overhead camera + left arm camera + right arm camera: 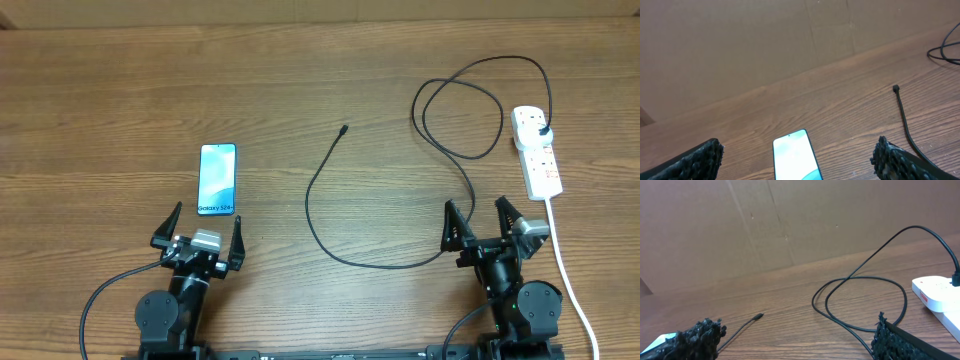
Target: Plug charger to phone and switch on socket
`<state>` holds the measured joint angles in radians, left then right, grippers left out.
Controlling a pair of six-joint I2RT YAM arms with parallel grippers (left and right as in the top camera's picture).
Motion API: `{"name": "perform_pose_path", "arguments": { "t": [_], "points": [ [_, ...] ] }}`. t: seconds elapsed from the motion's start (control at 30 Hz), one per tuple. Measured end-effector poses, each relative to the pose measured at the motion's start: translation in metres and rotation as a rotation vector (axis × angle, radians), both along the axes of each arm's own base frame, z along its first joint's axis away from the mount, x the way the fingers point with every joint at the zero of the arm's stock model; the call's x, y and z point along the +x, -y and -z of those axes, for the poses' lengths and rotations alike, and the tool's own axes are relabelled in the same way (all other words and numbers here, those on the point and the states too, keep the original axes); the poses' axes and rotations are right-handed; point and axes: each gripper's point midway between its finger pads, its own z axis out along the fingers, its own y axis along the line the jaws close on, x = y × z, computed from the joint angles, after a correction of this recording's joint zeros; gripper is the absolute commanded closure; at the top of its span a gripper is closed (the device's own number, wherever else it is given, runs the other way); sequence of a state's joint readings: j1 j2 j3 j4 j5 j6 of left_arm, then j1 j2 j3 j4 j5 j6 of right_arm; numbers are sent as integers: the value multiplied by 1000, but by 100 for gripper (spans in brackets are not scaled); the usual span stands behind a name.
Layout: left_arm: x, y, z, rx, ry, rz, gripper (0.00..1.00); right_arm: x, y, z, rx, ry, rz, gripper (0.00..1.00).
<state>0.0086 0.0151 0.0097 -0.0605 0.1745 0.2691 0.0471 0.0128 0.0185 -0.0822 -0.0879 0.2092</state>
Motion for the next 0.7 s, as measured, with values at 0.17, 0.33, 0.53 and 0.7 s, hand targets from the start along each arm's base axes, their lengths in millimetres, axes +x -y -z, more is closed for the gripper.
{"name": "perform_pose_path", "arguments": {
  "t": [0.17,0.33,0.53,0.7],
  "points": [
    [0,0,0,0,0,0,0,1,10,0,-2,-1,60,0],
    [0,0,0,0,0,0,0,2,14,0,-3,-2,82,0],
    [0,0,0,0,0,0,0,2,16,0,-3,-1,93,0],
    [0,0,0,0,0,0,0,2,16,0,-3,-1,95,0]
  ]
}}
